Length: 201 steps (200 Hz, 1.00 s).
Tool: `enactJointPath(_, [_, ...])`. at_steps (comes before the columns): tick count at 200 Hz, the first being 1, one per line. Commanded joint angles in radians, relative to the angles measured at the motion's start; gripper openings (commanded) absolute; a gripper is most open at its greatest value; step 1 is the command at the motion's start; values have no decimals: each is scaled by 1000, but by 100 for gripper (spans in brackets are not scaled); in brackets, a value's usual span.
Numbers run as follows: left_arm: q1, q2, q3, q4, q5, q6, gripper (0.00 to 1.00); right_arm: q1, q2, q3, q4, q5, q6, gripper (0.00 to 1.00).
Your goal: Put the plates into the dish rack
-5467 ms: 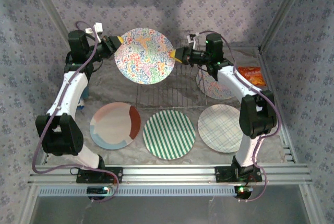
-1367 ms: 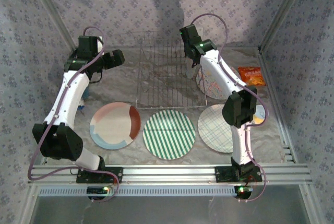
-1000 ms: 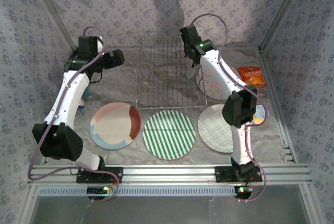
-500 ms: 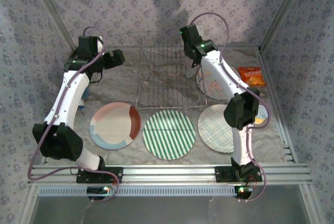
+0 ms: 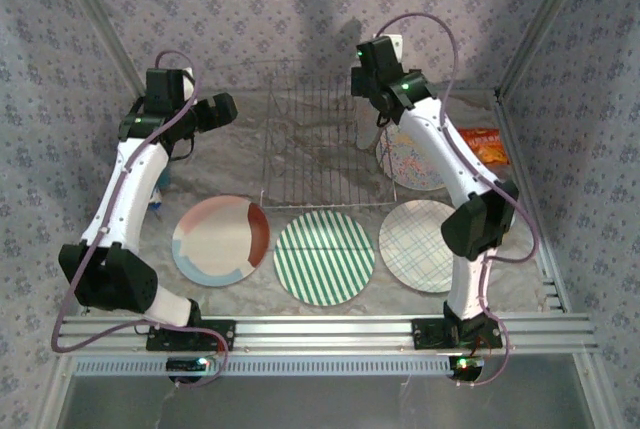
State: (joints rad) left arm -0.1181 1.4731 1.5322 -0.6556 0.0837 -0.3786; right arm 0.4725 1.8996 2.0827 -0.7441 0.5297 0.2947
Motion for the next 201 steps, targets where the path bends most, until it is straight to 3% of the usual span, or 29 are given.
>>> enactJointPath(1, [-1, -32, 4, -16, -13, 0, 99, -17, -106, -42, 9, -74, 3, 99])
enactJointPath(22, [0, -34, 4, -44, 0, 20, 99, -34, -203, -157, 81, -171, 3, 100])
enactJointPath(65, [1, -45, -18, -84, 33, 74, 99, -136, -295, -210, -13, -416, 78, 100])
enactJointPath(90, [1, -70, -71, -66, 148, 89, 99, -217, -395, -354, 17, -638, 147, 100])
enactJointPath(110, [1, -91, -108, -80, 170, 75, 99, -271, -478, -492, 50, -793, 172, 100])
enactJointPath(158, [3, -199, -219, -106, 202, 17, 99, -258, -651, -720, 22, -922, 178, 100])
enactJointPath(201, [3, -319, -326, -114, 207, -24, 99, -208, -768, -928, 33, -932, 208, 100])
